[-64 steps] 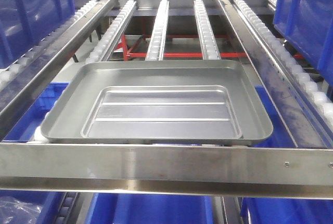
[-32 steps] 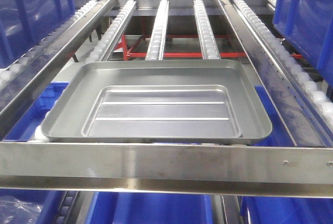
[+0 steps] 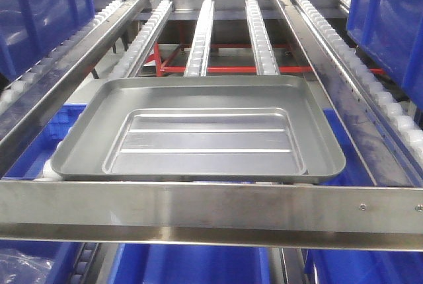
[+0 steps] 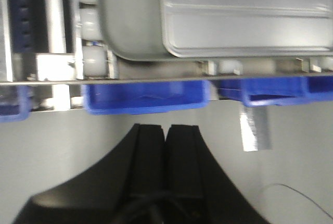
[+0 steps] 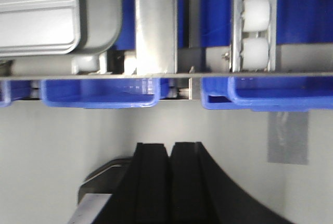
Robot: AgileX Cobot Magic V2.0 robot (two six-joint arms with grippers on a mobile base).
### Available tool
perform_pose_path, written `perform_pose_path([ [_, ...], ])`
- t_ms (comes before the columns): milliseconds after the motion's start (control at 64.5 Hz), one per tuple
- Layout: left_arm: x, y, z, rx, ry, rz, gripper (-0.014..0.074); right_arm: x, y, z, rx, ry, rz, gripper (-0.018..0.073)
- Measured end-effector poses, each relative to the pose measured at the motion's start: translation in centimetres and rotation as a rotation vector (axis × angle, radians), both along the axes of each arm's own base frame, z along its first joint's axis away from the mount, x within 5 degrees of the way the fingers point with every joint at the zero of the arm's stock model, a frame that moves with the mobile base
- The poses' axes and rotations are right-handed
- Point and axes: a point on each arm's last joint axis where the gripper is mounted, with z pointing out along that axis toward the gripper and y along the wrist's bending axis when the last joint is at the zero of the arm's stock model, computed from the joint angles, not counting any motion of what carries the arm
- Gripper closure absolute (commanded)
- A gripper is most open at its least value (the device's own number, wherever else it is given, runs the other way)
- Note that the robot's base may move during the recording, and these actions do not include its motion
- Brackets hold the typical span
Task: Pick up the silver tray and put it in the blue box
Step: 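Raise both arms and bring the grippers above the silver tray, then lower both open grippers onto the tray's side rims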
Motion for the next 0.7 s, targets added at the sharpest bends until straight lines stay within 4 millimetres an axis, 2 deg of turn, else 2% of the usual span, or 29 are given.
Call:
perform_pose_path([
  [109, 2.3, -1.9, -0.9, 0.056, 0.032, 0.008, 0.0692, 2.3, 2.1, -0.7, -0.025, 0.036, 0.035, 0.0498],
  [264, 6.5, -4.5, -2.6, 0.088, 0.088, 0.015, 0.0692, 7.0, 5.6, -1.3, -0.046, 0.077, 0.093, 0.0498],
  [388, 9.1, -6.0, -3.3, 0.091, 0.093, 0.018, 0.0693, 10.5, 7.1, -2.3, -0.058, 0.102, 0.096, 0.0498],
  [543, 11.4, -7.2, -3.8, 0.088, 0.088, 0.020, 0.0693, 14.1, 8.6, -3.4, -0.068, 0.113, 0.097, 0.0498],
  [698, 13.0, -7.3, -4.6, 0.074, 0.107, 0.051, 0.0693, 16.1, 9.6, -4.3, -0.073, 0.125, 0.099, 0.0498],
])
